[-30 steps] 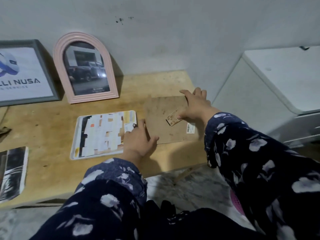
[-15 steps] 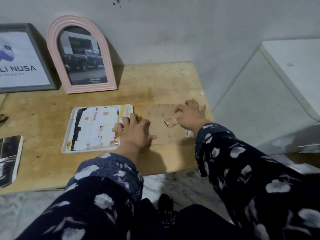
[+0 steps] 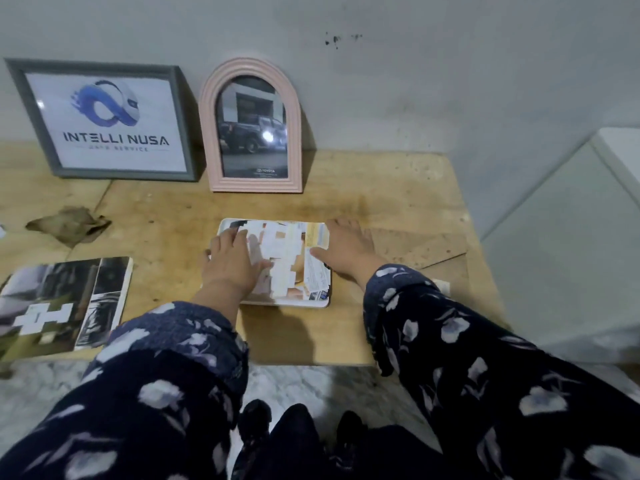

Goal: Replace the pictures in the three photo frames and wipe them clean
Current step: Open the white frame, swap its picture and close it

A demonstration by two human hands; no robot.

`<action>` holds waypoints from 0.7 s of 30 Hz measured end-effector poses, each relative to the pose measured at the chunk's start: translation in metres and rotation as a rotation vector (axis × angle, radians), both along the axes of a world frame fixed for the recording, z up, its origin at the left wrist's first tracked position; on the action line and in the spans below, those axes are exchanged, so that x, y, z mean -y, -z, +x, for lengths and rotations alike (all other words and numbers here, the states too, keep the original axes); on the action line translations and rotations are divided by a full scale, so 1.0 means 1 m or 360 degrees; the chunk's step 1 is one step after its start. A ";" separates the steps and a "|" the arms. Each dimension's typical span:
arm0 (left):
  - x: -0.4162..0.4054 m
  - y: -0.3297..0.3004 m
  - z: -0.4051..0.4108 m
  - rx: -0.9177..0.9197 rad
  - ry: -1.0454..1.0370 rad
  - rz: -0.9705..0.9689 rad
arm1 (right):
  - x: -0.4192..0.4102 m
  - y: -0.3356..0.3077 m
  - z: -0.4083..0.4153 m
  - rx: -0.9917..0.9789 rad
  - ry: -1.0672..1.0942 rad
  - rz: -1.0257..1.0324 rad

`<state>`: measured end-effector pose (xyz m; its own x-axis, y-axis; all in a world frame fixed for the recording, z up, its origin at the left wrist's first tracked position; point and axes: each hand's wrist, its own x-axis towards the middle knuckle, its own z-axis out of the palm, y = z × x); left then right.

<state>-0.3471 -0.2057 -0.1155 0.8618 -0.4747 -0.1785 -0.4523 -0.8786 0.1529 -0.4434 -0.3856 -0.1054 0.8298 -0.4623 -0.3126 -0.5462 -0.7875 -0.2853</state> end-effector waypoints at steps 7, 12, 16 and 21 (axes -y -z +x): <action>-0.030 0.004 0.039 -0.0071 0.0231 0.0191 | -0.037 0.024 0.017 -0.0167 0.0137 -0.0142; -0.033 0.009 0.051 -0.0109 0.0324 0.0183 | -0.057 0.031 0.022 0.0127 0.0481 -0.0133; -0.037 0.007 0.055 -0.0210 0.0262 0.0046 | -0.074 0.024 0.023 0.0633 0.0778 0.0102; -0.038 0.000 0.052 -0.0297 -0.0044 -0.0546 | -0.079 -0.010 0.023 0.1034 0.1028 0.0728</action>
